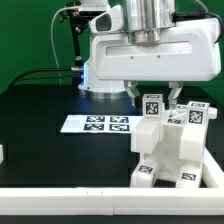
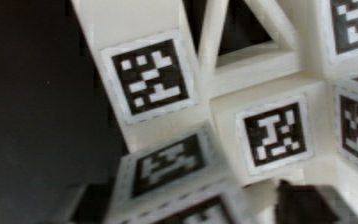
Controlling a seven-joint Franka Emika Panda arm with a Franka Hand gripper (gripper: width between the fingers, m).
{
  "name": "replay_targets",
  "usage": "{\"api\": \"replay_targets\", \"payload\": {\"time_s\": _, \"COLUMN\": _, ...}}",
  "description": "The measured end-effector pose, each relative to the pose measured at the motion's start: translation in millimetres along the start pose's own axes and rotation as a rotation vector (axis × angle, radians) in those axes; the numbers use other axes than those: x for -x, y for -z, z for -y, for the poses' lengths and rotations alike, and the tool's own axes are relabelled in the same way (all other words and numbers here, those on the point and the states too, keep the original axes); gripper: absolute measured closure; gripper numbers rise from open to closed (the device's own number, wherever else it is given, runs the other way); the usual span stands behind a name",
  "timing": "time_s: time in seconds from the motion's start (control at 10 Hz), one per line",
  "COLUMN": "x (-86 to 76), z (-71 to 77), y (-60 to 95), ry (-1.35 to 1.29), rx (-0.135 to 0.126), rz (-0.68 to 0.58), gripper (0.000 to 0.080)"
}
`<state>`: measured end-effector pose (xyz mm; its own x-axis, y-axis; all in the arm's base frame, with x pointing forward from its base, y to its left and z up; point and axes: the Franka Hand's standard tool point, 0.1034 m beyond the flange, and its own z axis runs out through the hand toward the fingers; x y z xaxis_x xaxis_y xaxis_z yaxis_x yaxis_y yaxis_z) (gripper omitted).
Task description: Assemble chair
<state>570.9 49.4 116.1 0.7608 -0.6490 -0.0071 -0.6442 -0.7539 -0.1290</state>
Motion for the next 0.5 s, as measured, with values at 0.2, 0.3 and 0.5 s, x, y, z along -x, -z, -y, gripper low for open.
{"api": "replay_targets", "payload": {"time_s": 0.2, "x": -0.2, "z": -0.7, "y": -0.6, "ry": -0.14, "rx": 0.001, "rz": 0.0, "gripper": 0.0527}}
{"api": "replay_targets", "payload": {"time_s": 0.3, "x": -0.3, "z": -0.8, "y": -1.1, "ry": -0.301, "rx": 0.003, "rz": -0.002, "gripper": 0.0526}}
{"api": "replay_targets", "payload": {"time_s": 0.5, "x": -1.3, "z": -2.1, "y": -2.4, "ry": -0.558, "rx": 0.001, "rz": -0.007, "gripper": 0.0526}}
